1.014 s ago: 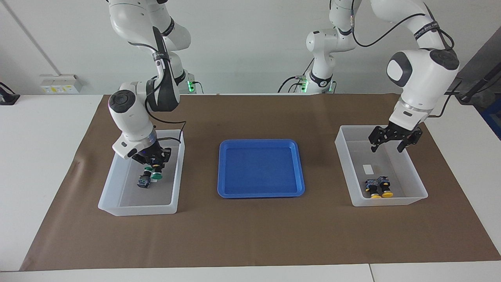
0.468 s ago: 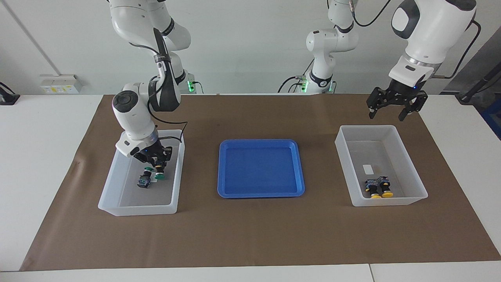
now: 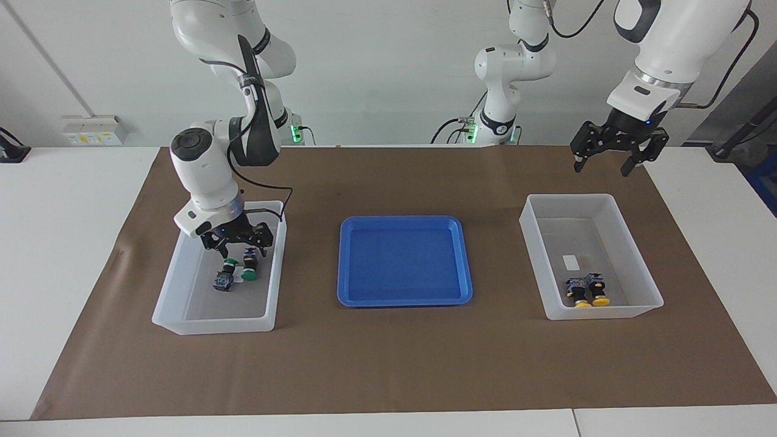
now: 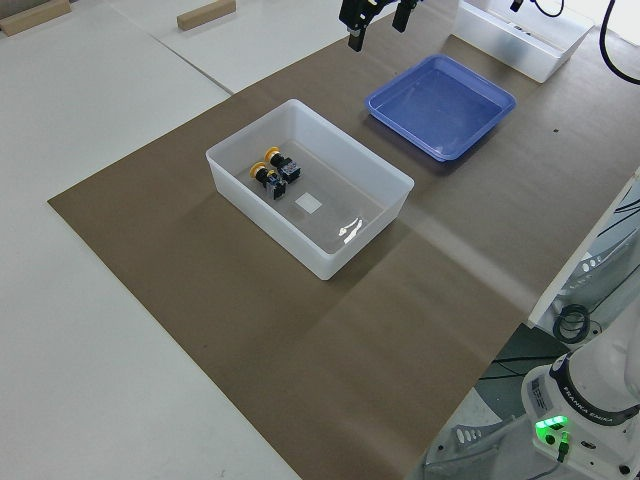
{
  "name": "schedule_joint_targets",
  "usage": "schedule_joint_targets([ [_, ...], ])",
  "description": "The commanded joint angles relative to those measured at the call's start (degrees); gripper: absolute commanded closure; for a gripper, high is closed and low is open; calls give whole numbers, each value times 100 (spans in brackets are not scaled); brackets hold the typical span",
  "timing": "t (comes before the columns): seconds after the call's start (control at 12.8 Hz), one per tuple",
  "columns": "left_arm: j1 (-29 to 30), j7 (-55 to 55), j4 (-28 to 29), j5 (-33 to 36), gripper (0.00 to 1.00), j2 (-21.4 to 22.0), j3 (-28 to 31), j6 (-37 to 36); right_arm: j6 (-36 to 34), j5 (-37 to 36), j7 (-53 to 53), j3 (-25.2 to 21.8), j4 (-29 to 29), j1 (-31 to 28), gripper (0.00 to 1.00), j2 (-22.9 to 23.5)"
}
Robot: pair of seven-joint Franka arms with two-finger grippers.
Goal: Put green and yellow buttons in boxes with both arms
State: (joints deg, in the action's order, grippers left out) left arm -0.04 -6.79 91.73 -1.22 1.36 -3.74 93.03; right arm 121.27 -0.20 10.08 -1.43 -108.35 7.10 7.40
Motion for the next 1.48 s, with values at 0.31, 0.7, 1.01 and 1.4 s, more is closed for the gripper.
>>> schedule_joint_targets([
  [0.31, -374, -50, -6, -19, 0, 31, 418, -206, -2139, 38, 73, -24, 1525, -437, 0, -581],
  [0.7, -330, -42, 55, -19, 0, 48, 418, -224, -3425, 29, 38, -33, 2222, -692, 0, -704],
  [1.01, -330, -42, 55, -19, 0, 48, 427, -224, -3584, 29, -33, -33, 2064, -684, 0, -846],
  [1.4, -330, -42, 55, -19, 0, 48, 418, -224, -3391, 72, -85, -429, 2037, -481, 0, -828],
])
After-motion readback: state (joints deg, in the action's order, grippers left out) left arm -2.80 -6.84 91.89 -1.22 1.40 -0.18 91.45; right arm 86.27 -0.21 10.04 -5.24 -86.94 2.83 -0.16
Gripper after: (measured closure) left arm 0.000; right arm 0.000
